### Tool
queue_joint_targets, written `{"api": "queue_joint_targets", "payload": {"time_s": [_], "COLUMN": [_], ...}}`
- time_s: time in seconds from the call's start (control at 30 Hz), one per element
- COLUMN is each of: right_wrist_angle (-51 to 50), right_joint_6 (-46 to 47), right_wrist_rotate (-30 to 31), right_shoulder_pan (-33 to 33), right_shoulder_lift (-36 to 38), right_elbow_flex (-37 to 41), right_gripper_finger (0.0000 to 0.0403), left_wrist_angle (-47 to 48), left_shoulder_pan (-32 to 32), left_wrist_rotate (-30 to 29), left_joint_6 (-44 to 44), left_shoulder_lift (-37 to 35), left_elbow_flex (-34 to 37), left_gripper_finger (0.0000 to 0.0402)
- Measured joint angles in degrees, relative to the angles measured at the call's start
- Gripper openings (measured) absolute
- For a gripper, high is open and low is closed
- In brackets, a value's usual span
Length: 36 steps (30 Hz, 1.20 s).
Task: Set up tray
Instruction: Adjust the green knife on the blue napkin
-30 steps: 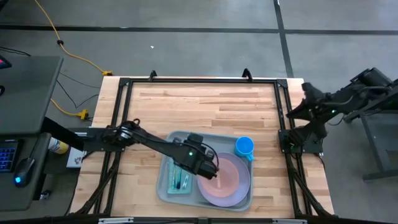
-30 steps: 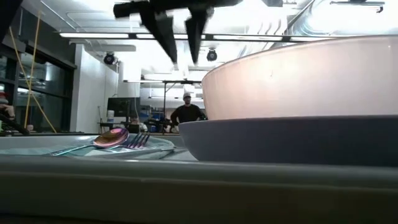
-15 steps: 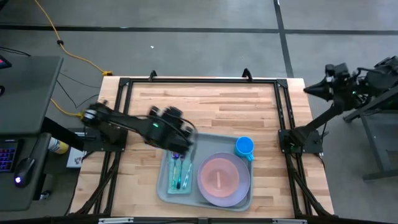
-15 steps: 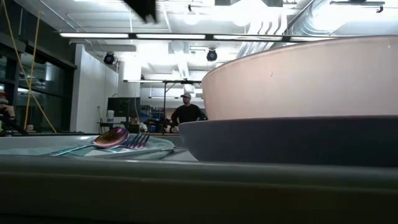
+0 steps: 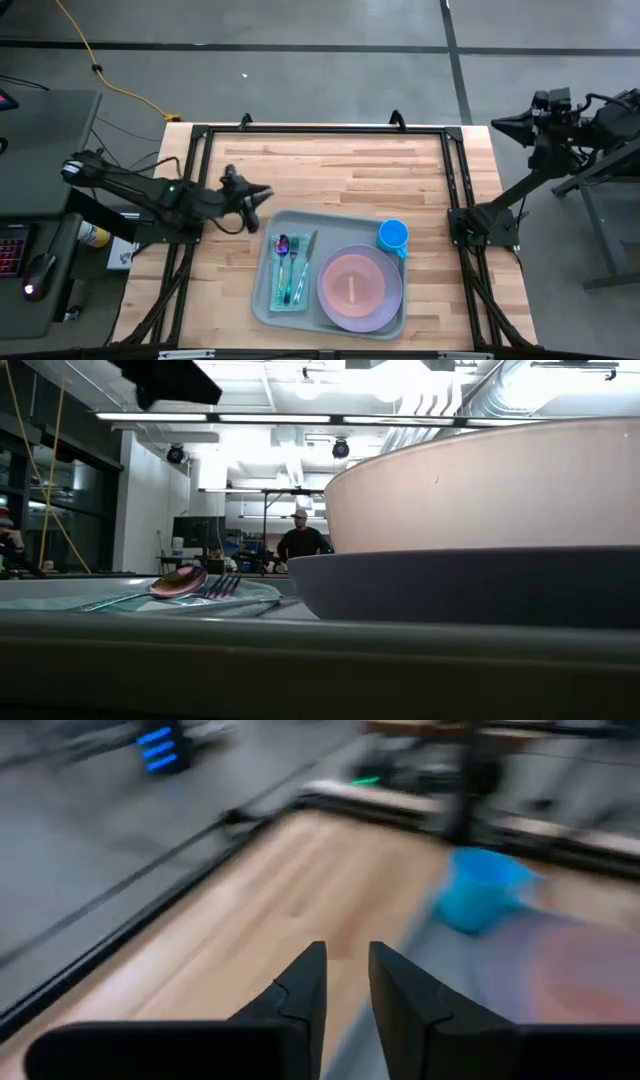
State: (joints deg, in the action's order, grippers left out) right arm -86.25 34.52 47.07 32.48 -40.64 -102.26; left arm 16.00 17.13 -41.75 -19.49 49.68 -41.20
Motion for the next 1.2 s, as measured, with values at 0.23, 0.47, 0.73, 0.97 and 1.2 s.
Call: {"api": "queue_joint_targets", "payload": {"time_s": [0.23, 0.47, 0.73, 0.97, 1.2], "right_wrist_angle": [9.52, 23.71, 49.31, 61.37, 60.86], "right_joint_6": [-3.24, -3.52, -4.82, -3.98, 2.52], "right_wrist_rotate": [4.93, 8.45, 10.31, 2.55, -26.00], "right_shoulder_pan": [0.01, -0.01, -0.03, -5.57, -20.95], "right_shoulder_lift": [1.33, 4.74, 5.66, -1.49, -20.82], "right_elbow_flex": [6.15, 22.35, 43.28, 49.28, 45.83], "right_gripper_finger": [0.0000, 0.0000, 0.0000, 0.0000, 0.0000], "left_wrist_angle": [-22.57, -23.25, -23.35, -23.15, -23.15], "left_shoulder_pan": [-10.97, -14.61, -14.65, -14.63, -14.63], "left_wrist_rotate": [24.50, 32.77, 32.40, 32.38, 32.18], "left_joint_6": [13.97, 19.82, 22.59, 22.71, 22.26], "left_shoulder_lift": [-5.19, -5.07, -5.49, -6.13, -6.13], "left_elbow_flex": [15.18, 16.69, 16.69, 16.69, 16.69], "left_gripper_finger": [0.0090, 0.0088, 0.0087, 0.0090, 0.0090]}}
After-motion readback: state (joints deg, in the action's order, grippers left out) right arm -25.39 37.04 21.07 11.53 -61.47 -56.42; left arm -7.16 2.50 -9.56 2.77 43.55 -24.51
